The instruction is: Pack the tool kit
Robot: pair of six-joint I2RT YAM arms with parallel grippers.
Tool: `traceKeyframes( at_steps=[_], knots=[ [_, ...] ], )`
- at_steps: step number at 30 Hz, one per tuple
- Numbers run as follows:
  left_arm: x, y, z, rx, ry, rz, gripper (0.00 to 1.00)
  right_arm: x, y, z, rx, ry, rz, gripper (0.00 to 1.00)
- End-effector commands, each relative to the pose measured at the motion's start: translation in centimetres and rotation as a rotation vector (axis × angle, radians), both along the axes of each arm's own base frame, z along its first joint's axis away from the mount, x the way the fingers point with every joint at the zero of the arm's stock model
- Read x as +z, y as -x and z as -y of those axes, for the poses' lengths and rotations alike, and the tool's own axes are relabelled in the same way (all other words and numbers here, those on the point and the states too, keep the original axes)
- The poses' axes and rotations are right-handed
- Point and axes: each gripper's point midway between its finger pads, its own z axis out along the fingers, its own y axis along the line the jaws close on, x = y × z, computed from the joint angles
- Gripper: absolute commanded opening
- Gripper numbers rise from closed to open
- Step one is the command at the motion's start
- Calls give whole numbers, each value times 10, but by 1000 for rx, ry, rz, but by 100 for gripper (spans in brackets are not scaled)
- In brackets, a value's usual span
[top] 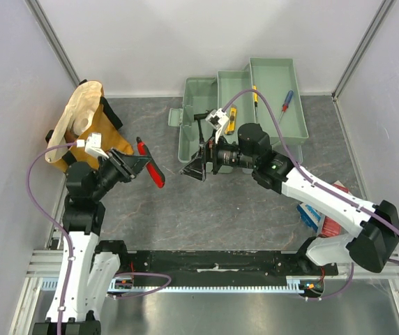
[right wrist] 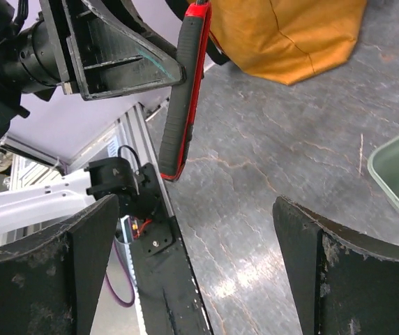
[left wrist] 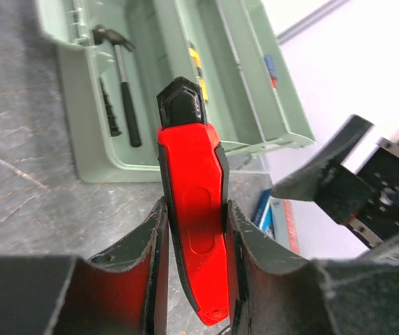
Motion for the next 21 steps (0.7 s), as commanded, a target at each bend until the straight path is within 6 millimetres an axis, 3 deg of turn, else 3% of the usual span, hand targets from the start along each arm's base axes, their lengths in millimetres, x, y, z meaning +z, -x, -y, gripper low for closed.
traceKeyframes(
  at_steps=[1,5,7,12,16,21],
  knots=[
    [65,4,25,-173,-30,217,2,35,-4,-8,6,-84,60,98],
    [87,-19,49,-252,-53,224,2,42,-36,22,-257,-46,100,98],
    [87,-39,73,-305,-76,200,2,43,-49,46,-406,-22,113,98],
    [88,-82,141,-422,-126,167,2,42,-77,137,-886,58,136,98],
    [92,-120,194,-482,-142,175,2,45,-73,202,-1137,134,176,98],
    [70,-172,240,-465,-164,126,2,57,-55,257,-1313,147,219,98]
  ],
)
